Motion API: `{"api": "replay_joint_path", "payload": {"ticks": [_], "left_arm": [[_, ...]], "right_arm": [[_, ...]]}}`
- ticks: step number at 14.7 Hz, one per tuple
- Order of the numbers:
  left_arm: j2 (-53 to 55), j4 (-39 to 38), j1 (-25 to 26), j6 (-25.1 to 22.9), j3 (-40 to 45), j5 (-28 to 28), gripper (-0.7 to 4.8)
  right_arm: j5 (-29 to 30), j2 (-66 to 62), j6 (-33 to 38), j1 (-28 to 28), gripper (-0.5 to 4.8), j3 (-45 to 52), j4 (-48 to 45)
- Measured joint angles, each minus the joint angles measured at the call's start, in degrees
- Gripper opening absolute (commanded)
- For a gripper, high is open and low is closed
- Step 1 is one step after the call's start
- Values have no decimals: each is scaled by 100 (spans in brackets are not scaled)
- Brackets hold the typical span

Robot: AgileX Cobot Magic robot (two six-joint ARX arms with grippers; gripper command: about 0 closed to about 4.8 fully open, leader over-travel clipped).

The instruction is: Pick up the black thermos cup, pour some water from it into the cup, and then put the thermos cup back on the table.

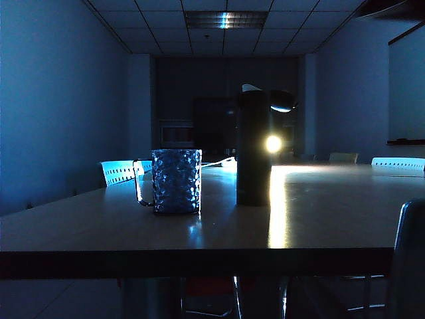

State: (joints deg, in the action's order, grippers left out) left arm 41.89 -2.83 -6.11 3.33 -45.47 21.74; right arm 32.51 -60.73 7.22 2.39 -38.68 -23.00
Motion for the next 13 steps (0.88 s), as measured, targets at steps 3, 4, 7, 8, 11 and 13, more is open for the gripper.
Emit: {"api": "replay_joint_path", "payload": {"ticks": [3, 4, 7, 8, 11, 13], "left_arm": [[337, -90, -826, 125, -164, -2, -6], [391, -81, -960, 125, -192, -13, -6], [479, -256, -1346, 125, -195, -343, -6], [487, -387, -1314, 125, -195, -492, -6], [509, -1113, -1338, -181, -236, -835, -6], [525, -1445, -1340, -391, -330, -1049, -6]], "right_arm": [[57, -1008, -2, 4, 415, -2, -1248], [57, -1292, -7, 94, 479, 0, -1550], [-256, -1941, 46, 435, 479, -2, -1993], [-321, -2192, 9, 546, 479, 2, -2094], [-789, -2850, 4, 831, 479, -2, -2782], [-872, -3368, 26, 907, 479, -122, -3281]]}}
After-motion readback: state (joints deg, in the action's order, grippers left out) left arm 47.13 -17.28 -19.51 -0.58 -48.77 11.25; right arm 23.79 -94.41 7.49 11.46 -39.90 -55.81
